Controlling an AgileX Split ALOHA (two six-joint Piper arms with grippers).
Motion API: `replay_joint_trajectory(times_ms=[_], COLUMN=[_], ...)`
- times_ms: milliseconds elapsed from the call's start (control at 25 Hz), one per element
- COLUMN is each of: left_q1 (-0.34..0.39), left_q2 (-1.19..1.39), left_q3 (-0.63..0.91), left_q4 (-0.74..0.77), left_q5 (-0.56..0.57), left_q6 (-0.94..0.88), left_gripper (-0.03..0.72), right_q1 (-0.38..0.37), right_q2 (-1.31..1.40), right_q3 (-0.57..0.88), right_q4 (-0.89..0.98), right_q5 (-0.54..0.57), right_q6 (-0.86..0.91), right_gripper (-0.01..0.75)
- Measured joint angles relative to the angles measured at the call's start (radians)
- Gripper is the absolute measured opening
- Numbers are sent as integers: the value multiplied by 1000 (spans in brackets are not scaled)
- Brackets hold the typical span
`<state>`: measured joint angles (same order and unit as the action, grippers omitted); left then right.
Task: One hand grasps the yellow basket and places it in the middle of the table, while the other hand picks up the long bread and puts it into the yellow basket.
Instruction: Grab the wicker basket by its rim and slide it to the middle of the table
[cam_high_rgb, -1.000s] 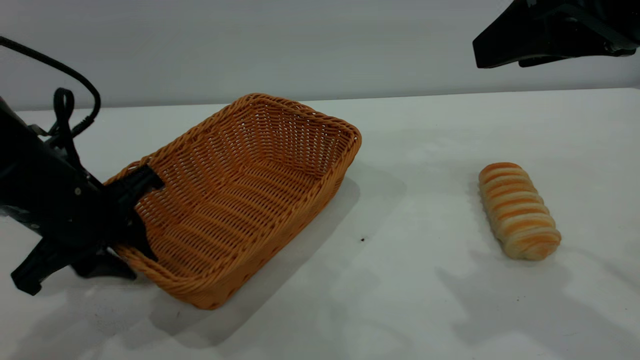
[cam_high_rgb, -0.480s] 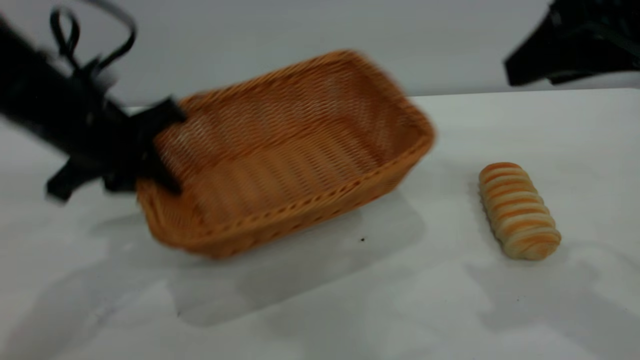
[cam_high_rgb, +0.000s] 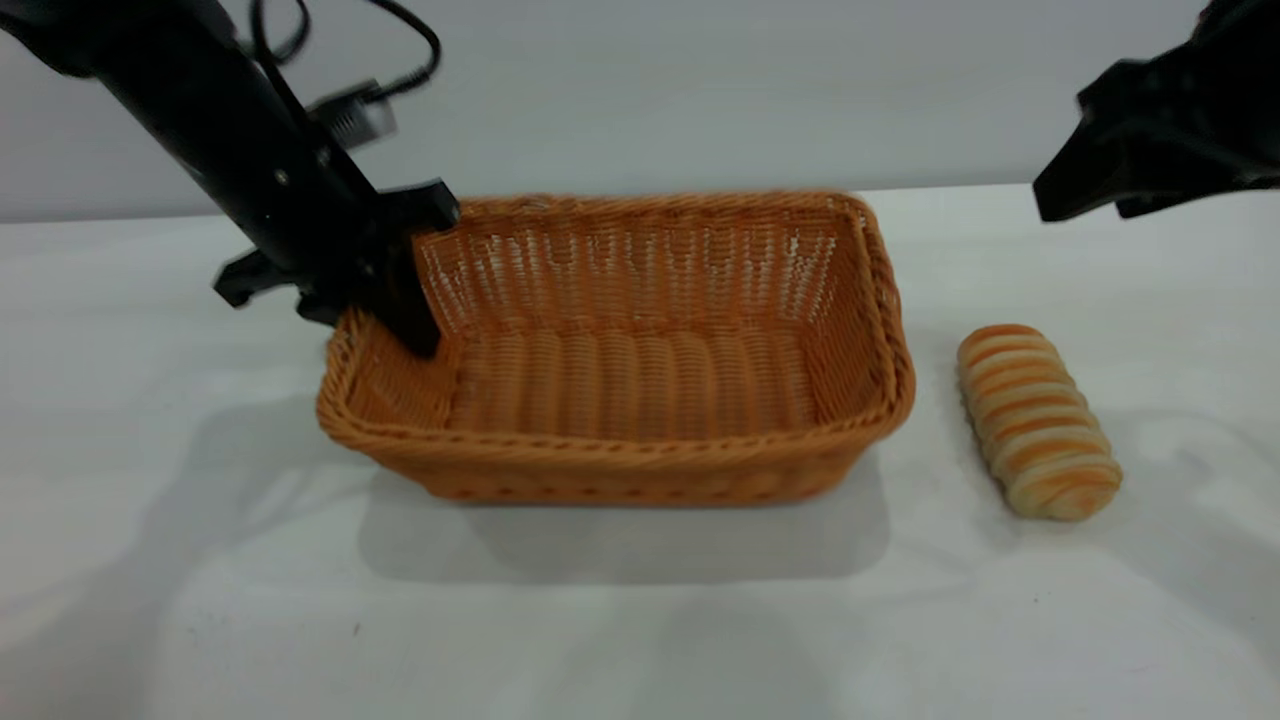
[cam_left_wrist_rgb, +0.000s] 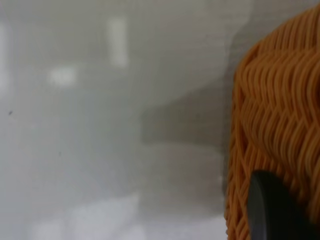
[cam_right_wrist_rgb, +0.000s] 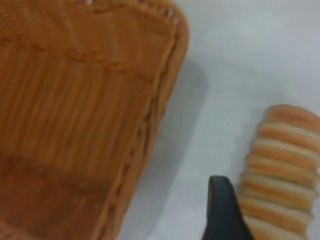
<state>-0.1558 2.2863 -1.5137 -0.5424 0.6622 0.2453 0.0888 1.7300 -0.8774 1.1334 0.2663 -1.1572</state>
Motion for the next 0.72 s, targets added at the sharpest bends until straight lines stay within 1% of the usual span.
replay_joint_trajectory(times_ms=[240, 320, 360, 440, 560, 640, 680, 720], left_q1=[2, 2, 2, 2, 2, 2, 2, 2], left_q2=[74, 75, 75, 75, 63, 41, 22, 3], left_q3=[-53, -57, -57, -57, -57, -57, -57, -57], left_q4=[4, 3, 0, -7, 11, 29, 45, 60], left_q5=[45, 51, 51, 64, 90, 113, 129, 147], left_q6=[-1, 9, 12, 15, 16, 16, 17, 17], left_gripper=[103, 133, 173, 286, 506, 614, 646, 659], right_q1=[0, 0, 0, 0, 0, 0, 0, 0], right_q2=[185, 242, 271, 324, 400, 440, 459, 472], right_q3=[-64, -87, -100, -127, -164, -184, -190, -197], right_q4=[-1, -1, 0, 0, 0, 0, 0, 1], right_q5=[-113, -129, -130, -129, -134, -138, -137, -135], right_q6=[0, 0, 0, 0, 0, 0, 0, 0], right_gripper=[517, 517, 517, 517, 517, 517, 517, 517])
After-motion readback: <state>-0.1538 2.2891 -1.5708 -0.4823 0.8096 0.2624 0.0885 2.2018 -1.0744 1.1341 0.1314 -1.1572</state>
